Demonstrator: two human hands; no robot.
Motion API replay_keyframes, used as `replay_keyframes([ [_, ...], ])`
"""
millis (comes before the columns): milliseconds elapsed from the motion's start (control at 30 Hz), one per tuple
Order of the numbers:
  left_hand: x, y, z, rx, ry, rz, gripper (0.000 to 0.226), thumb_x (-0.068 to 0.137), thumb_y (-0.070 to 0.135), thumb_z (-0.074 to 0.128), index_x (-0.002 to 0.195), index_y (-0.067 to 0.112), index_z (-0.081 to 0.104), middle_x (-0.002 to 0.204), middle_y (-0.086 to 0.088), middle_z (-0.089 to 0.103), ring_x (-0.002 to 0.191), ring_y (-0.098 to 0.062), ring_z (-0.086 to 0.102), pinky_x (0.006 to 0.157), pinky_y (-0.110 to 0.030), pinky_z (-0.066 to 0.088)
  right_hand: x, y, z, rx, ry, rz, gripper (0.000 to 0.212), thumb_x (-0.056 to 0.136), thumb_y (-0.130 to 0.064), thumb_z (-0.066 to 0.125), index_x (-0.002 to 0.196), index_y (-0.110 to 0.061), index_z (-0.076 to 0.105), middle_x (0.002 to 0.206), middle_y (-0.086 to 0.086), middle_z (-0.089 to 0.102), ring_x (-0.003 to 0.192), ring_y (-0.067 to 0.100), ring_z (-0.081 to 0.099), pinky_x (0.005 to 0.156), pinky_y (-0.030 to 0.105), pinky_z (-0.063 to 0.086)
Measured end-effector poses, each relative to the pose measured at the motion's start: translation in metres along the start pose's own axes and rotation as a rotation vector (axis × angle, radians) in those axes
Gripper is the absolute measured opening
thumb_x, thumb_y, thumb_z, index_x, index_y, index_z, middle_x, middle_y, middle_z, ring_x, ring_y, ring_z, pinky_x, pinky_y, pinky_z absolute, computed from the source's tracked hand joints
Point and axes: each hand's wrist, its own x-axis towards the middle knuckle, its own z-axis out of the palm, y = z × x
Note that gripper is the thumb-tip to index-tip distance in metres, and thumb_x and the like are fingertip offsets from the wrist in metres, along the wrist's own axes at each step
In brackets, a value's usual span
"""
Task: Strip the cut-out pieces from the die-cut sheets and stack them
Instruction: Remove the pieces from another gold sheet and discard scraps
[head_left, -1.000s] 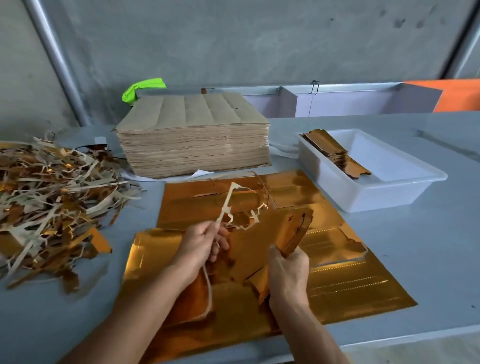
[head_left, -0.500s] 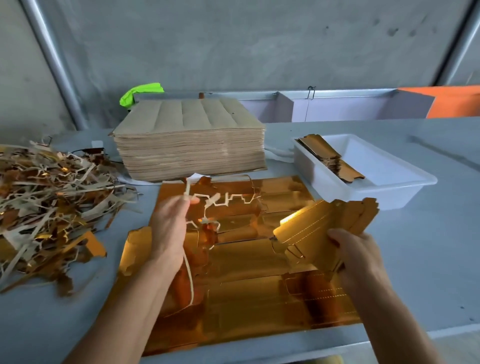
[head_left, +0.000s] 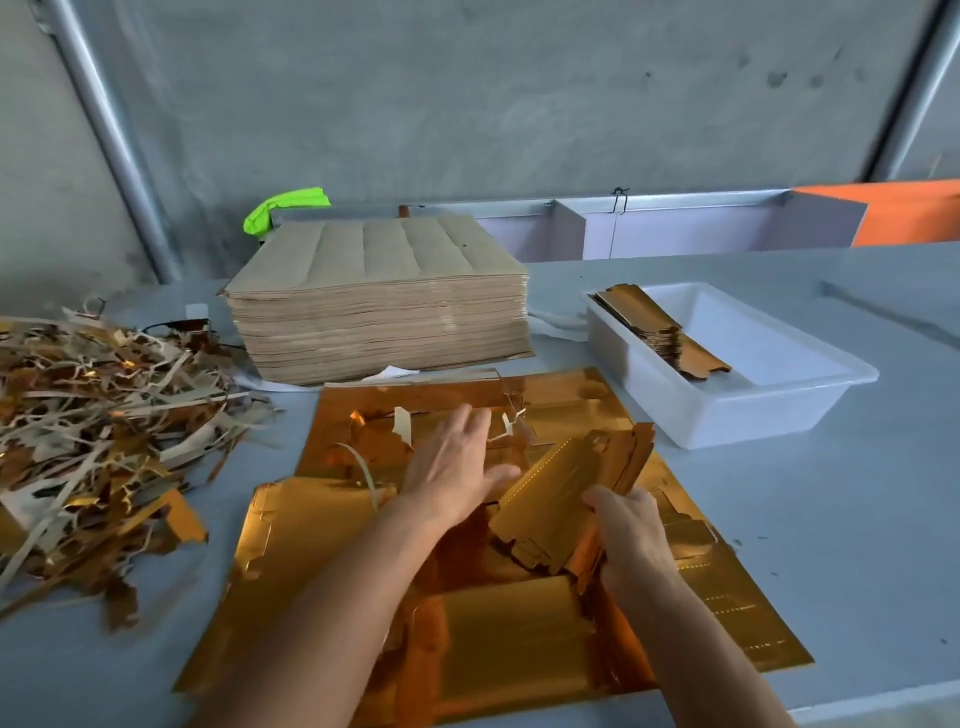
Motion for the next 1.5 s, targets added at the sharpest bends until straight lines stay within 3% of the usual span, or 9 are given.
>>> replay_keyframes([
  [267, 0.026, -0.017, 0.001, -0.509, 0.176, -0.14, 0.019, 0.096, 0.027, 0.05, 0.084, 0.019, 0.061, 0.075, 0.004, 0.058, 0.07, -0.012, 0.058, 0.06, -0.018, 0.041, 0.002, 0.01, -0.013, 0.118, -0.019, -0.002, 0.01, 0.096, -0.015, 0.05, 0.094, -0.025, 0.05, 0.102, -0.001, 0.059, 0.1, 0.025, 0.057, 0.096, 0.053, 0.045],
  [400, 0.019, -0.032, -0.033, -1.229, 0.262, -0.264, 0.027, 0.098, 0.036, 0.043, 0.089, 0.021, 0.064, 0.089, 0.007, 0.069, 0.079, -0.003, 0.063, 0.065, -0.016, 0.047, 0.006, 0.012, -0.012, 0.15, -0.027, -0.008, 0.024, 0.096, -0.019, 0.051, 0.118, -0.023, 0.045, 0.101, -0.006, 0.057, 0.101, 0.024, 0.055, 0.095, 0.047, 0.044],
  [500, 0.014, -0.037, -0.052, -1.677, 0.174, -0.339, 0.039, 0.098, 0.04, 0.036, 0.083, 0.015, 0.062, 0.102, -0.003, 0.073, 0.092, -0.022, 0.07, 0.08, -0.036, 0.054, 0.007, 0.01, -0.012, 0.107, -0.011, -0.002, 0.005, 0.096, -0.017, 0.05, 0.099, -0.021, 0.048, 0.09, -0.005, 0.056, 0.089, 0.026, 0.058, 0.086, 0.049, 0.05],
  [633, 0.011, -0.042, -0.063, -1.981, 0.1, -0.444, 0.044, 0.099, 0.046, 0.029, 0.095, 0.013, 0.057, 0.101, -0.011, 0.073, 0.091, -0.032, 0.07, 0.082, -0.045, 0.053, 0.006, -0.009, -0.024, 0.154, 0.074, -0.089, 0.005, 0.097, -0.026, 0.05, 0.098, -0.029, 0.046, 0.089, -0.01, 0.053, 0.08, 0.018, 0.054, 0.064, 0.04, 0.049],
  [800, 0.01, -0.058, -0.07, -1.99, 0.151, -0.588, 0.044, 0.101, 0.043, 0.031, 0.096, 0.01, 0.058, 0.08, -0.011, 0.073, 0.064, -0.021, 0.07, 0.064, -0.036, 0.056, 0.005, -0.026, -0.047, 0.145, 0.132, -0.165, 0.034, 0.097, -0.022, 0.05, 0.13, -0.018, 0.047, 0.111, -0.002, 0.053, 0.102, 0.028, 0.055, 0.079, 0.047, 0.044],
  [1067, -0.002, -0.081, -0.084, -2.423, 0.2, -0.526, 0.039, 0.101, 0.032, 0.033, 0.096, 0.002, 0.058, 0.082, -0.019, 0.066, 0.064, -0.022, 0.065, 0.057, -0.029, 0.057, -0.001, -0.016, -0.048, 0.142, 0.098, -0.103, 0.038, 0.097, -0.022, 0.05, 0.133, -0.013, 0.044, 0.13, 0.007, 0.052, 0.123, 0.034, 0.048, 0.103, 0.055, 0.038],
  [1233, -0.005, -0.11, -0.108, -2.262, 0.272, -0.449, 0.014, 0.09, 0.013, 0.052, 0.08, 0.004, 0.056, 0.067, -0.007, 0.057, 0.045, -0.007, 0.047, 0.042, -0.014, 0.041, -0.003, -0.015, -0.042, 0.149, 0.084, -0.096, 0.03, 0.097, -0.025, 0.051, 0.126, -0.019, 0.045, 0.114, -0.001, 0.048, 0.112, 0.028, 0.048, 0.1, 0.052, 0.04],
  [1367, -0.015, -0.137, -0.12, -1.586, 0.348, -0.484, 0.012, 0.086, 0.006, 0.06, 0.078, 0.012, 0.055, 0.058, 0.005, 0.043, 0.033, -0.001, 0.03, 0.031, -0.012, 0.023, -0.006, -0.012, -0.036, 0.11, 0.087, -0.093, 0.029, 0.096, -0.027, 0.052, 0.123, -0.019, 0.045, 0.117, 0.001, 0.05, 0.113, 0.029, 0.049, 0.098, 0.051, 0.041],
  [1500, -0.037, -0.149, -0.119, -0.972, 0.648, -0.656, 0.015, 0.076, 0.016, 0.076, 0.086, 0.019, 0.066, 0.078, 0.0, 0.063, 0.05, -0.001, 0.051, 0.043, -0.014, 0.039, -0.008, -0.009, -0.035, 0.083, 0.09, -0.077, 0.036, 0.097, -0.028, 0.051, 0.13, -0.019, 0.044, 0.128, 0.006, 0.052, 0.118, 0.033, 0.05, 0.099, 0.055, 0.042],
])
